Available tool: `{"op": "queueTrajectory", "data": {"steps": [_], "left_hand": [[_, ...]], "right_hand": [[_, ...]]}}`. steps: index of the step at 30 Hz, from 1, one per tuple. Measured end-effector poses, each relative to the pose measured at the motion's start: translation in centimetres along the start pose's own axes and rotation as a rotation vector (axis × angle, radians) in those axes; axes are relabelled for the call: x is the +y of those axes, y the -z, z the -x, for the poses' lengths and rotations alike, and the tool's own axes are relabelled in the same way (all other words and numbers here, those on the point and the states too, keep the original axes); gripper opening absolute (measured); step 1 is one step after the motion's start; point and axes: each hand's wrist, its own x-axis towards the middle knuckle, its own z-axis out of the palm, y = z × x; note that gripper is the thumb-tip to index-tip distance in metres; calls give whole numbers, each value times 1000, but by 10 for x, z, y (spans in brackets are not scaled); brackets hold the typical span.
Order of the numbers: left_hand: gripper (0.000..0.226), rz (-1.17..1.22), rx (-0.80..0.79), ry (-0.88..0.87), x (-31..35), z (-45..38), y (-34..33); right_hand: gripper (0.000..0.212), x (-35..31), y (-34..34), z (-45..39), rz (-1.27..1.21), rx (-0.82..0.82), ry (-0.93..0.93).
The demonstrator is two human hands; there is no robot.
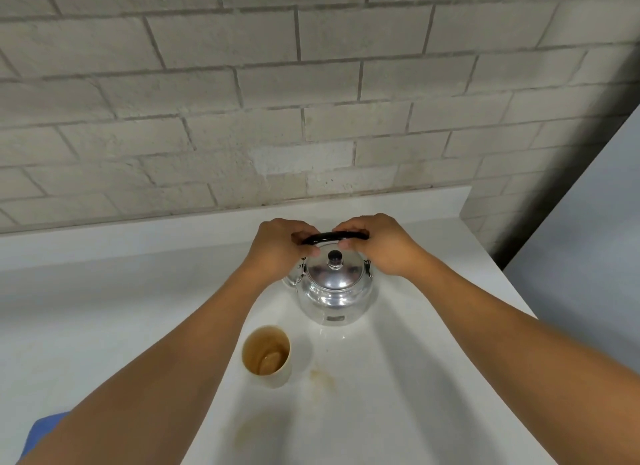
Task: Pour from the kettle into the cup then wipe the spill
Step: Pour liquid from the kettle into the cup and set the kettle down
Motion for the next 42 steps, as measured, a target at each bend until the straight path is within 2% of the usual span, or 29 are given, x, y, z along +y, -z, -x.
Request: {"op": "queueTrajectory", "data": {"steps": [10, 15, 18, 23, 28, 34, 42], "left_hand": [[39, 179, 129, -125, 37, 38, 41], [45, 210, 184, -217, 20, 86, 65], [50, 265, 156, -198, -13, 122, 75], [78, 301, 15, -77, -67, 167, 67], [99, 298, -107, 9, -91, 184, 44], [103, 287, -171, 43, -101, 183, 20], [96, 358, -109, 64, -117, 182, -2]], "right_hand": [[22, -59, 14, 29, -100, 175, 128], [23, -71, 28, 52, -97, 199, 194], [24, -71, 32, 65, -91, 189, 217], [24, -63, 30, 84, -107, 152, 230], [27, -57, 28, 97, -44, 135, 241], [28, -56, 22, 110, 6, 110, 245], [27, -62, 18, 120, 85, 53, 264]]}}
